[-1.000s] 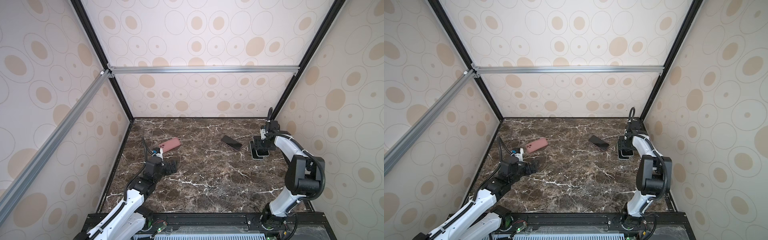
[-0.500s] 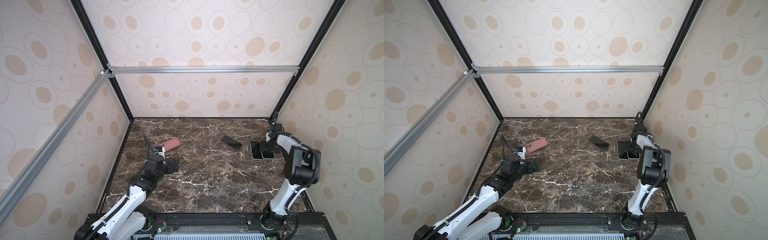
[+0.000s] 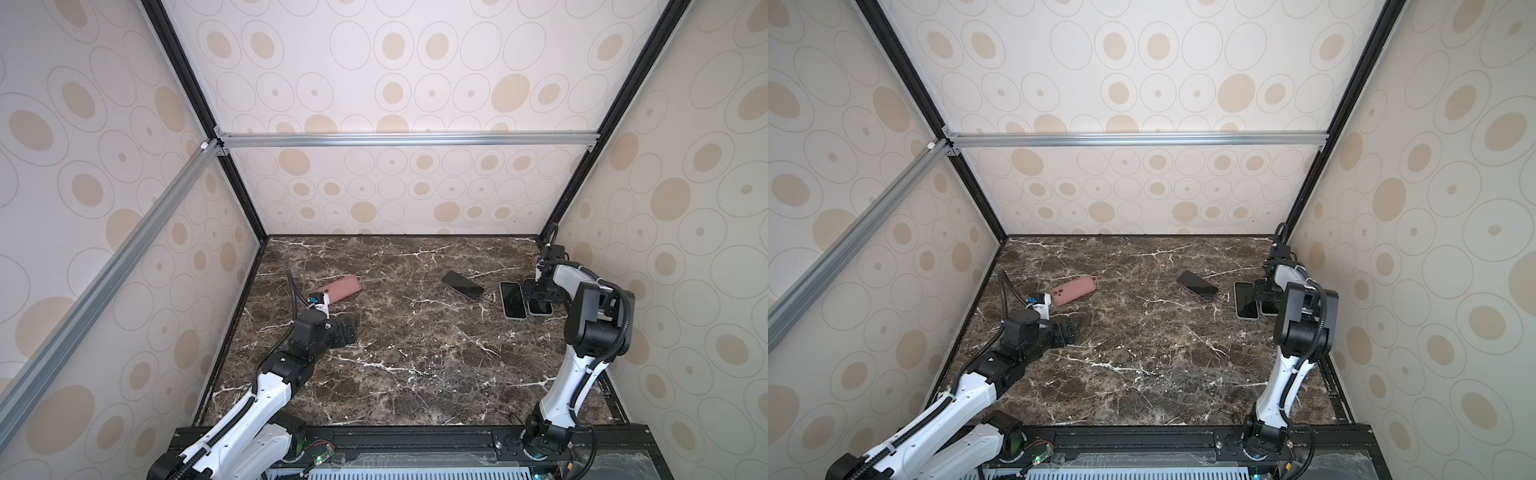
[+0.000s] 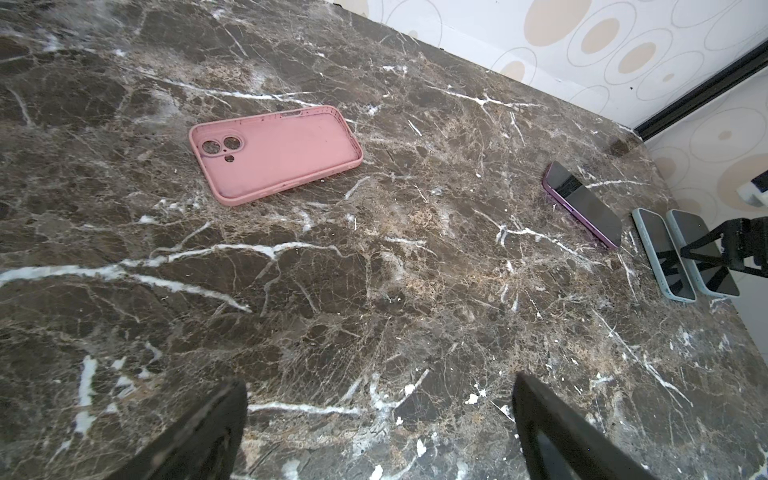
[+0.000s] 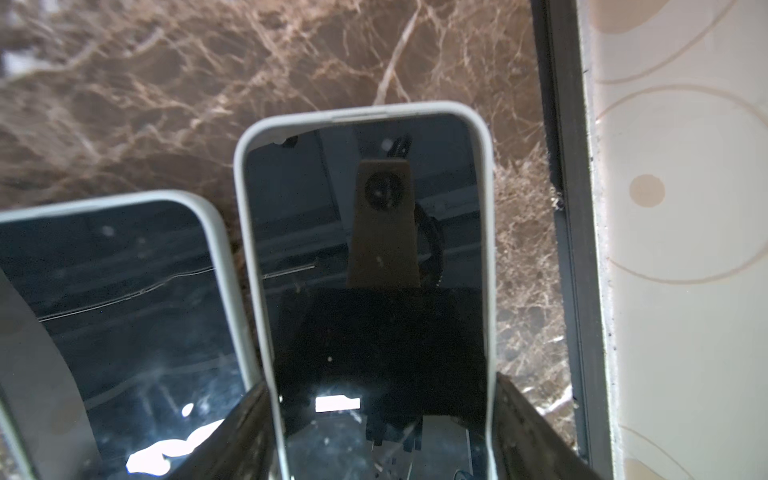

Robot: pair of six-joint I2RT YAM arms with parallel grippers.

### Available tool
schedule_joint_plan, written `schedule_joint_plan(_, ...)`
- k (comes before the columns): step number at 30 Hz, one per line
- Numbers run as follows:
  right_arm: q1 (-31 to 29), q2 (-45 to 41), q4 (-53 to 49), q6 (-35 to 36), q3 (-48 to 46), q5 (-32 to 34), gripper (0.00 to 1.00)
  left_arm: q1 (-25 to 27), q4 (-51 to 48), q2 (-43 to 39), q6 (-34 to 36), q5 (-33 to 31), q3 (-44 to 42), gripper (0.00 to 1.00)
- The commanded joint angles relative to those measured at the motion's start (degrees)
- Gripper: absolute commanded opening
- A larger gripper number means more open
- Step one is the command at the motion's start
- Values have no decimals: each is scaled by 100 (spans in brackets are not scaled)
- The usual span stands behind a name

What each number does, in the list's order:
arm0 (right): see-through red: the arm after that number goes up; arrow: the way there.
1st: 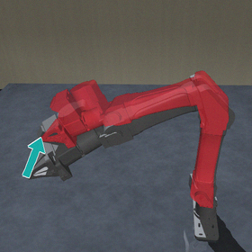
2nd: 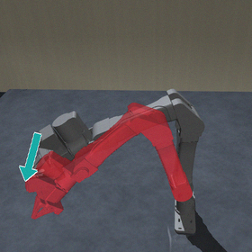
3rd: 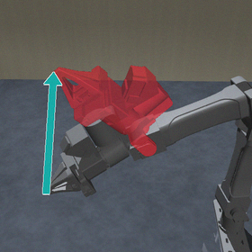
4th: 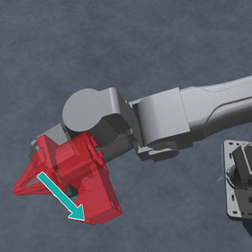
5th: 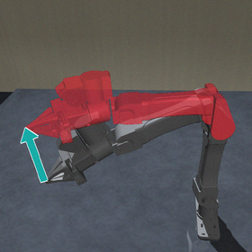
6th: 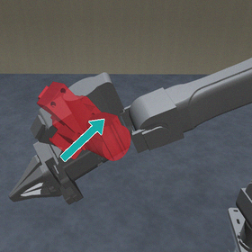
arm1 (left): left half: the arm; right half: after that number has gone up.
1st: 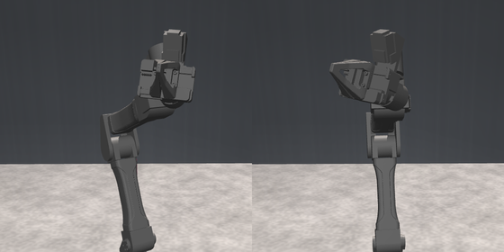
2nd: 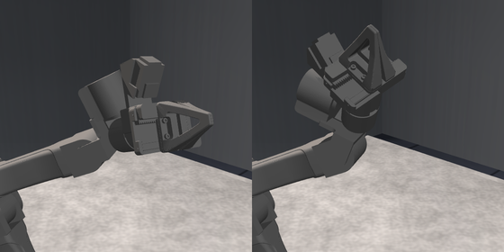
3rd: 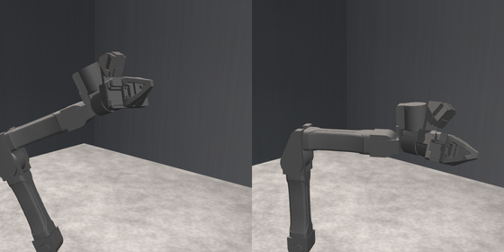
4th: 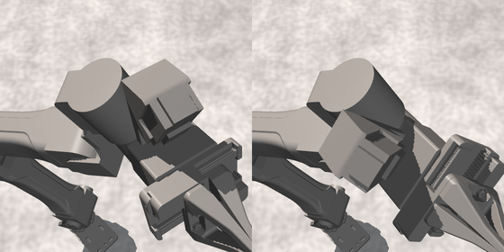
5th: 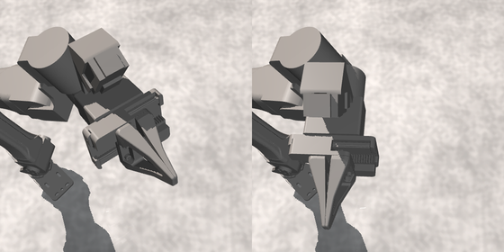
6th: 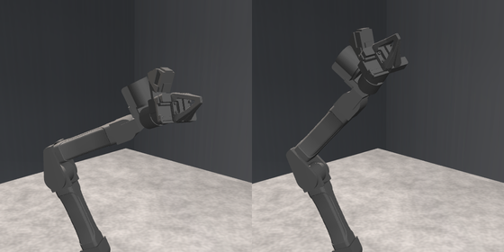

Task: Put the phone into the phone case
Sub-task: 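Lower the cased phone beside the other light-blue-cased phone with the right gripper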

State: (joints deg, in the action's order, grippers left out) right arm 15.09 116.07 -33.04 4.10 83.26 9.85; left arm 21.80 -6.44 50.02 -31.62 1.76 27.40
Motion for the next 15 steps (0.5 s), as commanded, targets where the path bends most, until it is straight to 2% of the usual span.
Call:
schedule_joint_plan(1, 46, 112, -114, -48, 233, -4, 18, -43, -3, -65, 112, -104, 110, 100)
schedule_joint_plan(7, 55, 296, -343, -132, 381, -115, 28, -38, -31, -90, 108, -123, 108, 100)
schedule_joint_plan(15, 55, 301, -483, -212, 366, -115, 50, -36, -59, -142, 83, -158, 99, 100)
